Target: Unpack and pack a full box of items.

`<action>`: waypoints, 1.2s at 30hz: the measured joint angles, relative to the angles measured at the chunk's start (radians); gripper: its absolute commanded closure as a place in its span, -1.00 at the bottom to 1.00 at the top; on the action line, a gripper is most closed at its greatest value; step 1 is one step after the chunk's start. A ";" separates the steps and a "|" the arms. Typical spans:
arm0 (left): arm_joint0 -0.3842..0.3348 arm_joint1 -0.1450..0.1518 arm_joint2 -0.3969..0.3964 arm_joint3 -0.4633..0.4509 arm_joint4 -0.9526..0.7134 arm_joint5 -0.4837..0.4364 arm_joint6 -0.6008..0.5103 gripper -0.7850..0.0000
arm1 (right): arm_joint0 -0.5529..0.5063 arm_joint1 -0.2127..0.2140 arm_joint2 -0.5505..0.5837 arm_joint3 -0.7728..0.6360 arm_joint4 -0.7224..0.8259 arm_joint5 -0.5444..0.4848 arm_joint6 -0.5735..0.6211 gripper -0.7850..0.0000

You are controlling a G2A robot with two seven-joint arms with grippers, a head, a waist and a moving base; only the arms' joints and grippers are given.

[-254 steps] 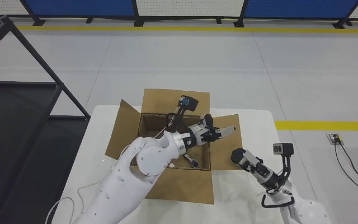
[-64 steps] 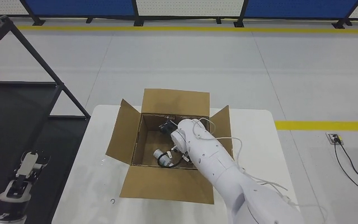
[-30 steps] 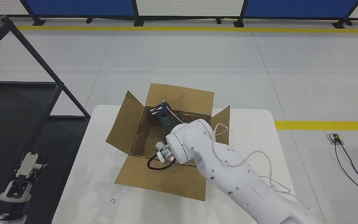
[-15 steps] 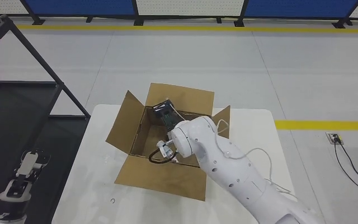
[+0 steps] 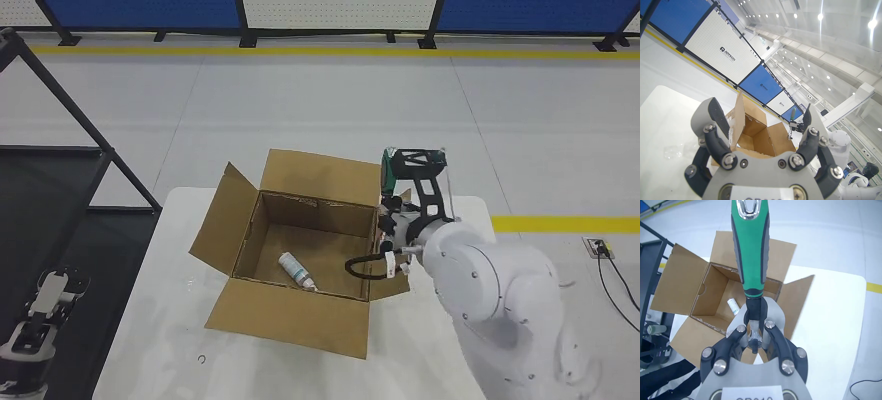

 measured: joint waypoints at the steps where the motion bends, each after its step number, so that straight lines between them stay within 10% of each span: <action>1: 0.000 0.000 0.000 0.000 0.000 0.000 0.000 -1.00 | -0.030 0.002 0.032 -0.038 -0.004 -0.003 0.004 1.00; 11: 0.000 0.000 0.000 0.000 0.000 0.000 0.000 -1.00 | -0.250 0.004 0.319 -0.196 0.000 -0.065 0.065 1.00; 36: 0.000 0.000 0.000 0.000 0.000 0.000 0.000 -1.00 | -0.048 0.057 0.422 0.690 0.002 -0.262 0.095 1.00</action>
